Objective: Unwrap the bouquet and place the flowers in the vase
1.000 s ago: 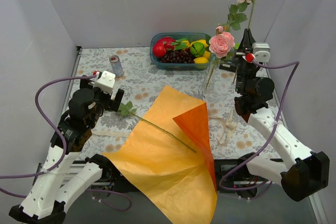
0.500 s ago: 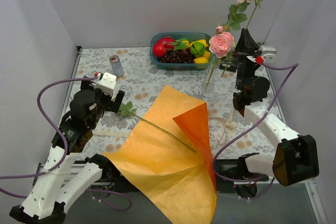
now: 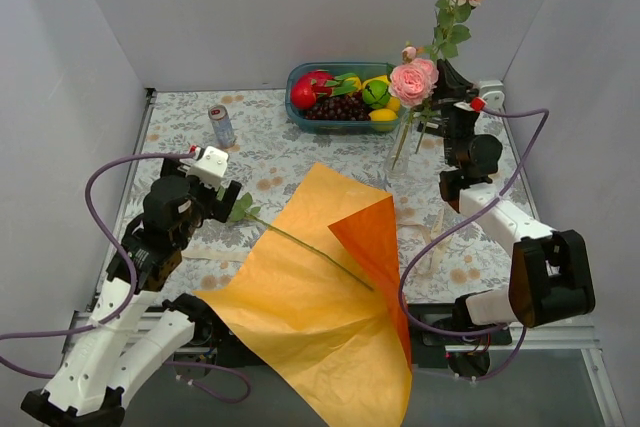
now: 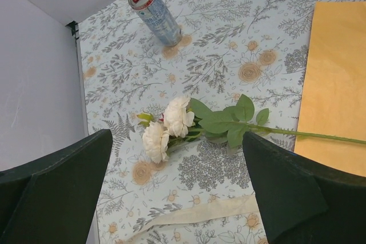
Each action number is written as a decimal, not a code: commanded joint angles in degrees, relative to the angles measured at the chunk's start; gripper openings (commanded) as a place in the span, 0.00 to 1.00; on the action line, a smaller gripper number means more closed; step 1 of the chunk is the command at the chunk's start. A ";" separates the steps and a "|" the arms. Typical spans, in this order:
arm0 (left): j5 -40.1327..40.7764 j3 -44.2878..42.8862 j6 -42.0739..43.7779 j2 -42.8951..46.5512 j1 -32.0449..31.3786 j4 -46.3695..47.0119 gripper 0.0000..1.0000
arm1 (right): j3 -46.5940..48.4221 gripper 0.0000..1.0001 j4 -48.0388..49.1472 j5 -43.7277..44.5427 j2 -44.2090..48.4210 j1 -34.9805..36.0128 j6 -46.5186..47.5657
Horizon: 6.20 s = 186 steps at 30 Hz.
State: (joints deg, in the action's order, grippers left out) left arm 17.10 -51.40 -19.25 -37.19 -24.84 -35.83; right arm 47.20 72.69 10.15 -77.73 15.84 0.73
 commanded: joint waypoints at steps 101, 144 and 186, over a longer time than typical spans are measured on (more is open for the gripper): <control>-2.95 -4.24 0.97 -11.50 0.41 2.35 0.98 | -6.68 0.01 35.77 -13.76 -0.57 -4.94 -8.38; -4.01 -6.26 -2.55 -9.57 0.32 2.61 0.98 | 6.10 0.58 -35.02 -27.73 21.75 9.79 8.04; -1.19 -24.63 -12.31 -11.85 0.41 -21.56 0.98 | 24.43 0.56 -72.51 -21.05 -30.81 43.93 4.81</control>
State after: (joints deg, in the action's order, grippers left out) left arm 14.41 -74.65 -30.55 -48.56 -24.84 -54.46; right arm 69.36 -1.93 -9.69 -106.45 59.29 7.46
